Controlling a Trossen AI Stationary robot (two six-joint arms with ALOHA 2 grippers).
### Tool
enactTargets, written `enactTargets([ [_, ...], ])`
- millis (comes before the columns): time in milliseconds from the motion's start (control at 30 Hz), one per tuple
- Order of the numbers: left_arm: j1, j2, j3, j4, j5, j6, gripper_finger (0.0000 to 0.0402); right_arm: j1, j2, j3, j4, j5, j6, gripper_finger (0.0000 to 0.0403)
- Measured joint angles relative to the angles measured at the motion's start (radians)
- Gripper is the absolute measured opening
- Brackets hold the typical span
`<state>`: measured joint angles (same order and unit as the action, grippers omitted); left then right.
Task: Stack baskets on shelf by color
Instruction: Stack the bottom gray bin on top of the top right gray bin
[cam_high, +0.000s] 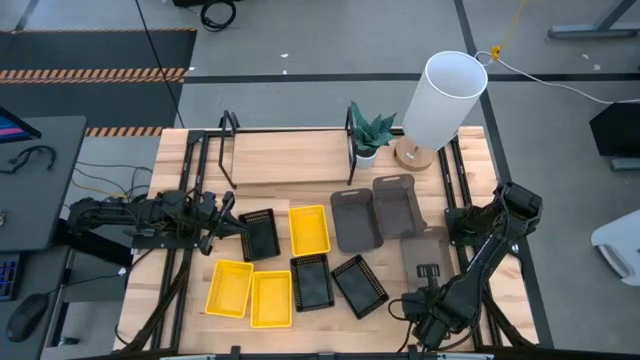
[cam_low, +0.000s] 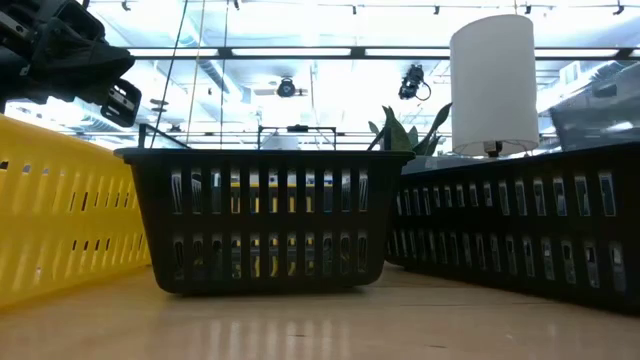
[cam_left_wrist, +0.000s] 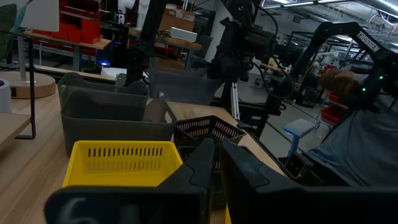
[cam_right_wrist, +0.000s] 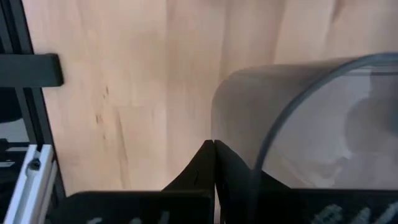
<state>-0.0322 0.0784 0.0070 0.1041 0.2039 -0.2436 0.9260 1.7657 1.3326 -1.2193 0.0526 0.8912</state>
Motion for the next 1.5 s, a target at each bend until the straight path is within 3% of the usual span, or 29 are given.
enactTargets([
  [267, 0.000, 0.000, 0.000, 0.000, 0.000, 0.000, 0.0036, 0.000, -0.001, 0.090, -0.134, 0.070, -0.089, 0.0005],
  [800, 0.000, 0.000, 0.000, 0.000, 0.000, 0.000, 0.0029, -0.131, -0.155, 0.090, -0.176, 0.202, -0.290, 0.0005],
  [1500, 0.000, 0.000, 0.000, 0.000, 0.000, 0.000, 0.0031, -0.446, -0.289, -0.172, -0.076, 0.246, -0.566, 0.0005],
])
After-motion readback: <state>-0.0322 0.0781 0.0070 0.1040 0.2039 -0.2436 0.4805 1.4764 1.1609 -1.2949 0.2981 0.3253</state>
